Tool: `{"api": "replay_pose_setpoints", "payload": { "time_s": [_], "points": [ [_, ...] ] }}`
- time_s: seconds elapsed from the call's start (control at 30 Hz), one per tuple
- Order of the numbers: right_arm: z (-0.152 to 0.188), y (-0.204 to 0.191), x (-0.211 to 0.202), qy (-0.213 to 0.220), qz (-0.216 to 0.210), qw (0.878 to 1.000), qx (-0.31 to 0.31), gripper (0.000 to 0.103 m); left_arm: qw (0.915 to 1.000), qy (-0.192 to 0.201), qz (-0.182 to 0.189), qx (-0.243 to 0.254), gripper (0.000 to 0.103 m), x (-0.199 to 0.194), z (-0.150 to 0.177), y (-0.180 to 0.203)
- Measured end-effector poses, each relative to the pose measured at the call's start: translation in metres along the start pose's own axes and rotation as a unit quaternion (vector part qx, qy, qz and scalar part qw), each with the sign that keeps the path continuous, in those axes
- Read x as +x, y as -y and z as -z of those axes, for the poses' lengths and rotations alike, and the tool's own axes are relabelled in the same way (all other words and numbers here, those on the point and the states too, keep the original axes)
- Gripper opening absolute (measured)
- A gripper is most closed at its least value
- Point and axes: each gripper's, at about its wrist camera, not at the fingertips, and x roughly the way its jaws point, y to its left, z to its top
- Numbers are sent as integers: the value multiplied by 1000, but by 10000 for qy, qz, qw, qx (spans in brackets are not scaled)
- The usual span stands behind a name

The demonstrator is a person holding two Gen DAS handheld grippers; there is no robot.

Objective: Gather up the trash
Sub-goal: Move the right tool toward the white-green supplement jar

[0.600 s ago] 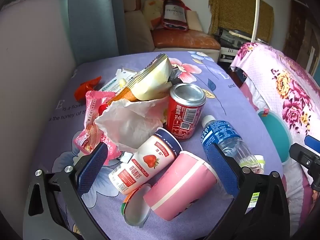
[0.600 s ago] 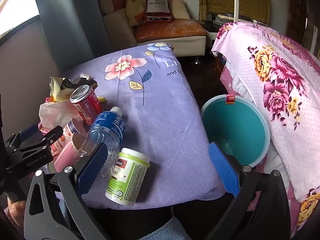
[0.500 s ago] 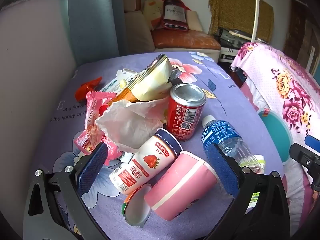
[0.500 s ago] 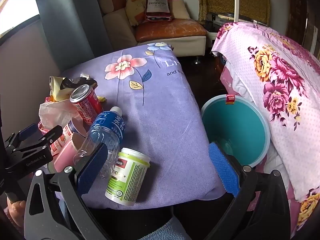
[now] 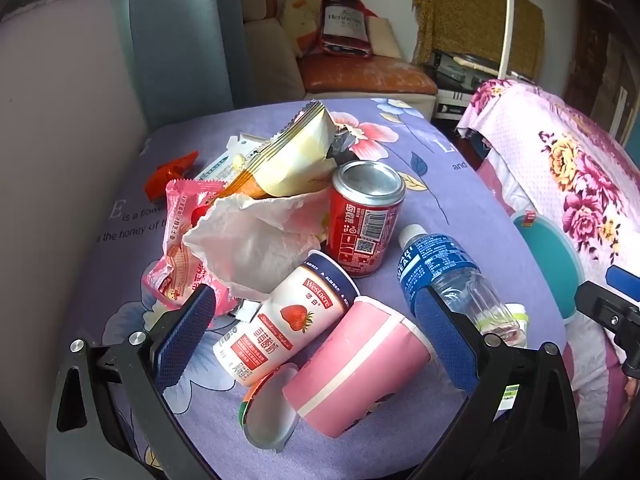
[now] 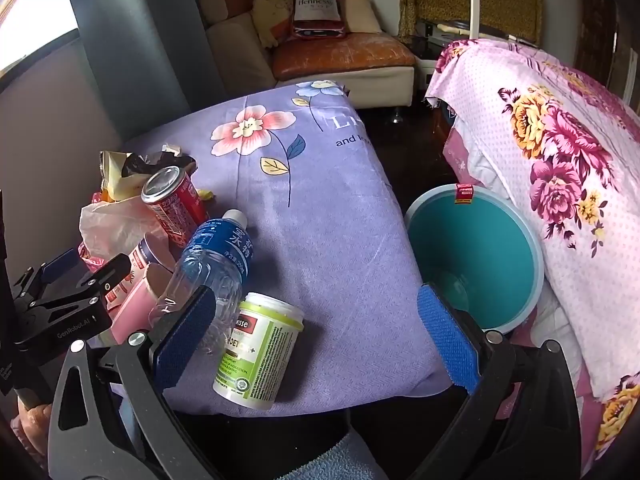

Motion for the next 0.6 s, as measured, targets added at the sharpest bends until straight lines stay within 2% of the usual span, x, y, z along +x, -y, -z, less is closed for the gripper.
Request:
{"api": "replay_pose_setpoints", "payload": {
  "time_s": [0.6],
  "points": [
    [-1,3,-6,-56,-20,10000,65,97,10000,-20,38,45,100,-5,0,7]
  ]
}}
